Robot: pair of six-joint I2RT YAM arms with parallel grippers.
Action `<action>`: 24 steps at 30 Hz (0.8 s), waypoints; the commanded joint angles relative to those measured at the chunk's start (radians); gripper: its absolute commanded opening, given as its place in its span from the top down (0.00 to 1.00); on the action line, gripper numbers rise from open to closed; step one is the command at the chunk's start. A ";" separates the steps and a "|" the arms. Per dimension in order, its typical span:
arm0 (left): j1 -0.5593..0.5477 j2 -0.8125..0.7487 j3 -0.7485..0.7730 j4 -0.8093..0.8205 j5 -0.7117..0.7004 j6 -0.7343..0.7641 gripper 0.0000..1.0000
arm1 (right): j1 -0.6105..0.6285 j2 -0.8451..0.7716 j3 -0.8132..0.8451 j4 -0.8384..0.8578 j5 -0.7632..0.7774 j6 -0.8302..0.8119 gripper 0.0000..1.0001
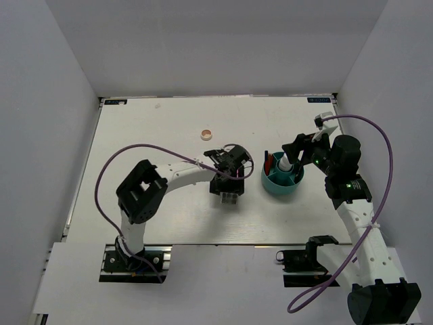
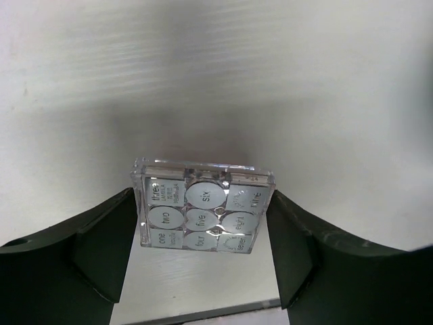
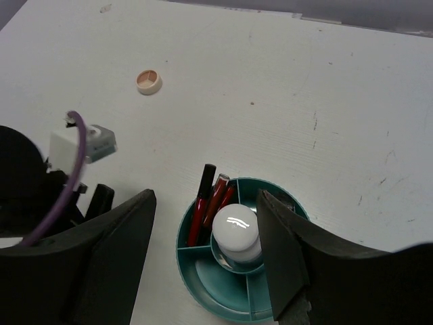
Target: Organize the makeup
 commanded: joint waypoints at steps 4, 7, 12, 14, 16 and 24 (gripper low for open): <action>-0.014 -0.315 -0.076 0.409 0.086 0.189 0.97 | -0.004 -0.015 0.005 0.024 0.010 -0.003 0.33; -0.014 -0.353 -0.102 0.550 0.170 0.227 0.98 | -0.006 -0.016 0.016 0.023 0.030 -0.007 0.33; -0.023 -0.330 -0.078 0.658 0.224 0.229 0.98 | -0.004 -0.015 0.031 0.027 0.030 -0.012 0.32; -0.032 -0.298 -0.053 0.684 0.248 0.224 0.98 | -0.004 -0.016 0.033 0.027 0.029 -0.012 0.30; -0.043 -0.275 -0.036 0.728 0.264 0.224 0.98 | -0.004 -0.019 0.034 0.026 0.027 -0.011 0.26; -0.081 -0.188 -0.013 0.888 0.249 0.238 0.99 | -0.004 -0.036 0.044 0.027 0.075 0.021 0.25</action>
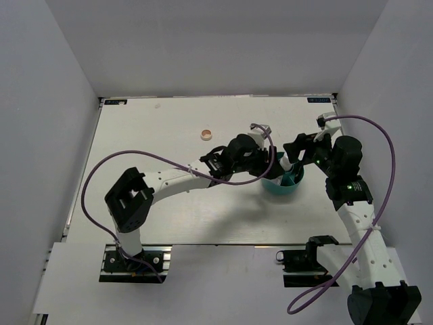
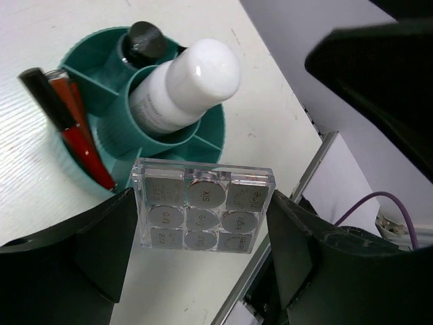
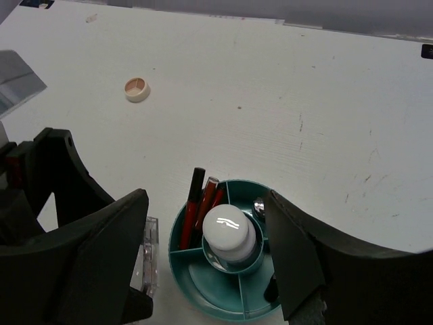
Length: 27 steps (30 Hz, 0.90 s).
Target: Organize the makeup
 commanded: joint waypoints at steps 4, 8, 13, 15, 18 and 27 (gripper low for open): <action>-0.034 -0.006 0.034 0.151 -0.039 0.023 0.99 | -0.005 -0.042 0.042 0.060 0.087 0.105 0.36; -0.045 0.000 0.008 0.202 -0.093 0.020 1.00 | -0.005 -0.050 0.040 0.074 0.099 0.145 0.56; -0.064 0.036 0.017 0.219 -0.177 0.005 1.00 | -0.005 -0.050 0.042 0.077 0.115 0.156 0.57; -0.077 0.050 0.029 0.216 -0.196 0.006 1.00 | -0.008 -0.048 0.043 0.077 0.119 0.157 0.57; -0.086 0.068 0.028 0.225 -0.214 0.014 1.00 | -0.008 -0.048 0.048 0.083 0.127 0.157 0.57; -0.115 0.100 0.003 0.297 -0.271 0.068 1.00 | -0.014 -0.059 0.040 0.086 0.139 0.168 0.56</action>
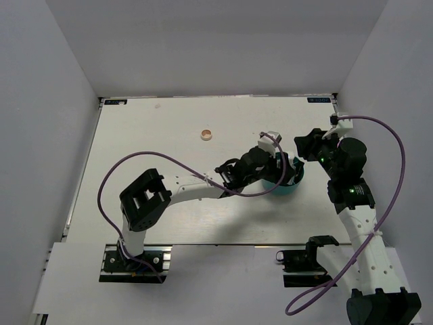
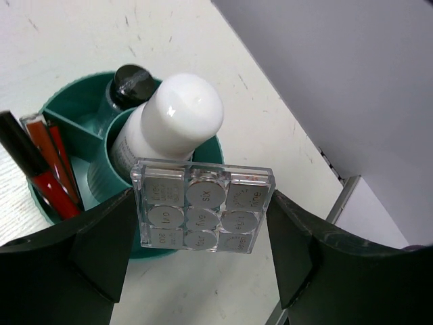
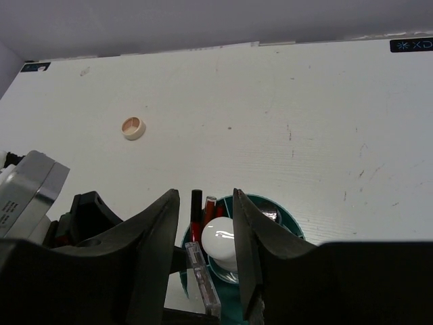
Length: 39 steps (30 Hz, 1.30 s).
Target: Organize the makeup
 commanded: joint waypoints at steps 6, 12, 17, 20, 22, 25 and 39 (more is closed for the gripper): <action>-0.021 -0.017 -0.042 0.137 -0.064 0.082 1.00 | -0.006 -0.021 0.038 0.051 0.021 0.008 0.56; -0.021 -0.012 -0.076 0.166 -0.075 0.085 1.00 | -0.005 -0.022 0.034 0.051 0.019 0.006 0.56; -0.021 -0.003 -0.080 0.175 -0.072 0.082 1.00 | -0.009 -0.022 0.031 0.051 0.016 0.005 0.55; -0.021 0.011 -0.073 0.174 -0.068 0.077 1.00 | -0.008 -0.022 0.031 0.052 0.016 0.005 0.55; -0.021 0.023 -0.067 0.171 -0.057 0.071 1.00 | -0.008 -0.023 0.031 0.051 0.017 0.003 0.55; -0.021 0.032 -0.053 0.163 -0.051 0.062 1.00 | -0.012 -0.024 0.029 0.051 0.019 0.005 0.53; -0.021 0.015 -0.048 0.140 -0.095 0.057 0.53 | -0.014 -0.029 0.020 0.051 0.016 -0.004 0.52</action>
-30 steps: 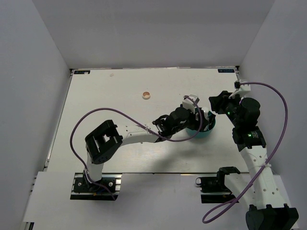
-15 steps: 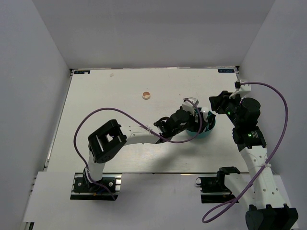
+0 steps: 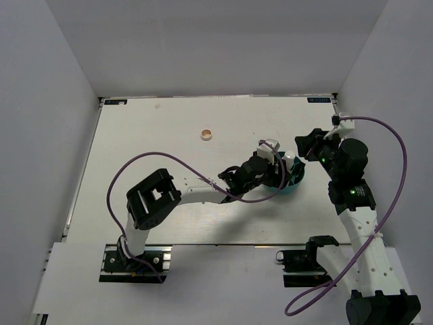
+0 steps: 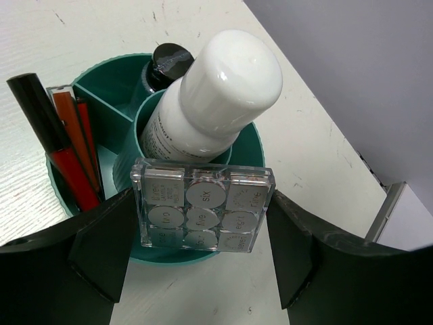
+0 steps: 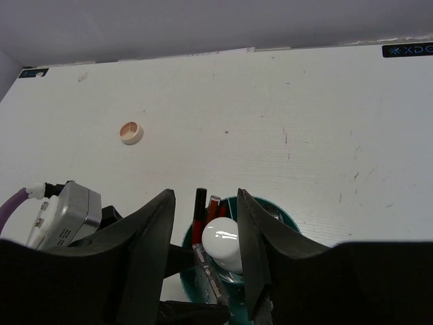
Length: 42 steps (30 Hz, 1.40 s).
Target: Organize the makeup
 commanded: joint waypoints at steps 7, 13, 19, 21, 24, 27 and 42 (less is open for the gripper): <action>-0.015 -0.098 0.012 0.001 -0.026 -0.002 0.47 | -0.006 -0.015 0.017 0.048 -0.001 -0.002 0.52; -0.015 -0.138 0.012 0.003 -0.036 -0.001 0.38 | -0.005 -0.015 0.015 0.049 -0.006 -0.003 0.52; -0.015 -0.139 0.000 0.001 -0.040 0.004 0.34 | -0.005 -0.015 0.014 0.049 -0.007 -0.003 0.52; -0.015 -0.132 0.000 0.004 -0.036 -0.001 0.34 | -0.005 -0.015 0.012 0.048 -0.006 -0.003 0.52; -0.015 -0.118 0.011 0.006 -0.032 -0.002 0.34 | -0.003 -0.018 0.012 0.046 -0.002 -0.003 0.52; -0.015 -0.098 0.025 0.001 -0.024 -0.001 0.34 | -0.005 -0.020 0.012 0.046 -0.001 -0.003 0.52; -0.015 -0.049 0.031 -0.022 -0.018 -0.018 0.27 | -0.005 -0.030 0.006 0.045 0.005 -0.003 0.52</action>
